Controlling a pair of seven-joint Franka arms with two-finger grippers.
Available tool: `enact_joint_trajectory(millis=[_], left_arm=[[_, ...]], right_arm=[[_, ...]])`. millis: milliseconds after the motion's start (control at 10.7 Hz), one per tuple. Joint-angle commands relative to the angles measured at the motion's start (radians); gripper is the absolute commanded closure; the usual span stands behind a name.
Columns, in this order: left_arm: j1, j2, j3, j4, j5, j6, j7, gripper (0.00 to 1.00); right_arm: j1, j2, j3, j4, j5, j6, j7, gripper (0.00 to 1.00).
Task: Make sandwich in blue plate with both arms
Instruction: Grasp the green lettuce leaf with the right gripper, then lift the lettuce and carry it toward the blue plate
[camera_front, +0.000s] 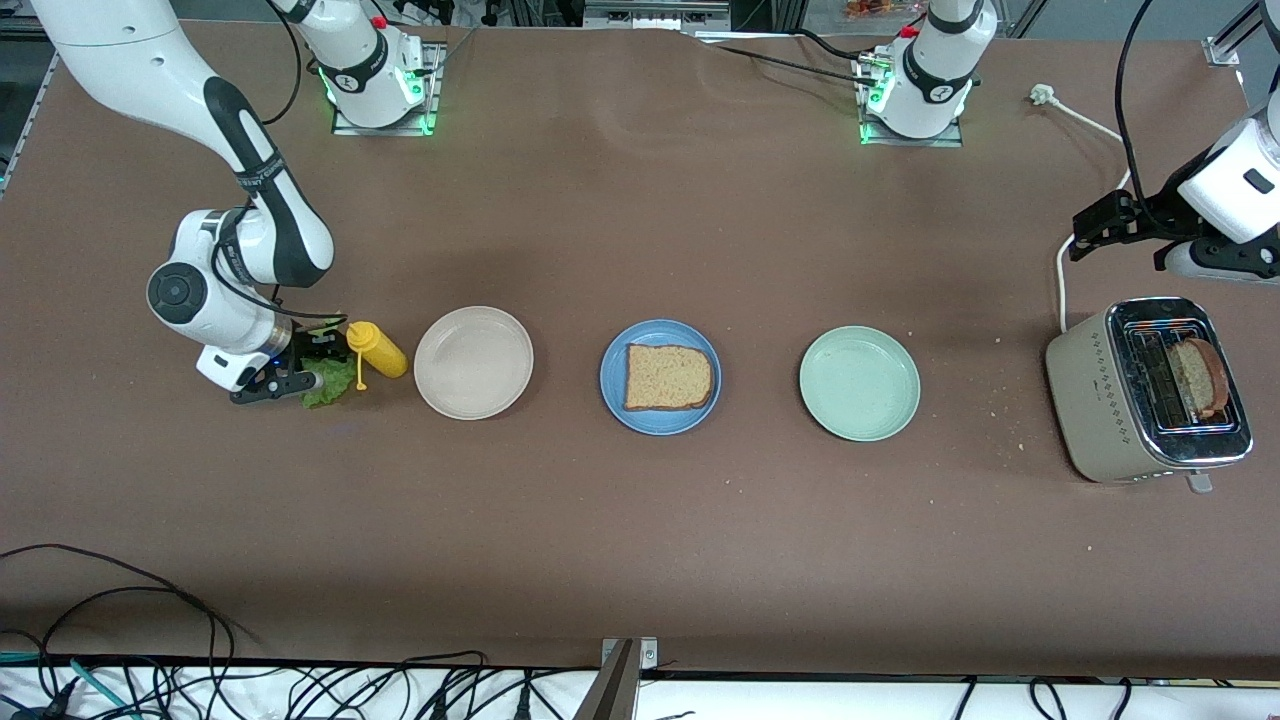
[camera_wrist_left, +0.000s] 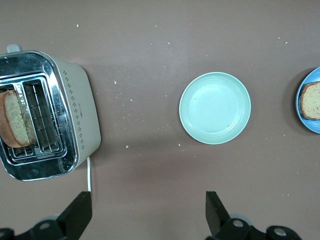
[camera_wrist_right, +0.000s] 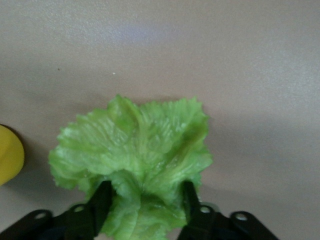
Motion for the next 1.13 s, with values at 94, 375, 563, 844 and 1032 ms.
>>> enact_joint_trajectory(millis=[94, 375, 563, 844, 1032], left_arm=[[0.004, 0.009, -0.004, 0.021, 0.019, -0.019, 0.002, 0.0], [0.004, 0.01, -0.004, 0.023, 0.018, -0.019, 0.002, 0.0], [0.005, 0.01, -0.004, 0.023, 0.018, -0.019, 0.004, 0.0], [0.005, 0.012, -0.004, 0.023, 0.018, -0.019, 0.006, 0.0], [0.005, 0.012, -0.004, 0.023, 0.018, -0.019, 0.004, 0.0]], right_arm=[[-0.003, -0.002, 0.005, 0.034, -0.013, 0.011, -0.074, 1.0], [-0.003, -0.026, 0.005, 0.134, -0.013, -0.139, -0.12, 1.0], [-0.001, -0.029, 0.01, 0.272, -0.013, -0.336, -0.143, 1.0], [0.008, -0.032, 0.039, 0.464, -0.013, -0.592, -0.146, 1.0], [0.017, -0.03, 0.092, 0.617, -0.004, -0.792, -0.117, 1.0]])
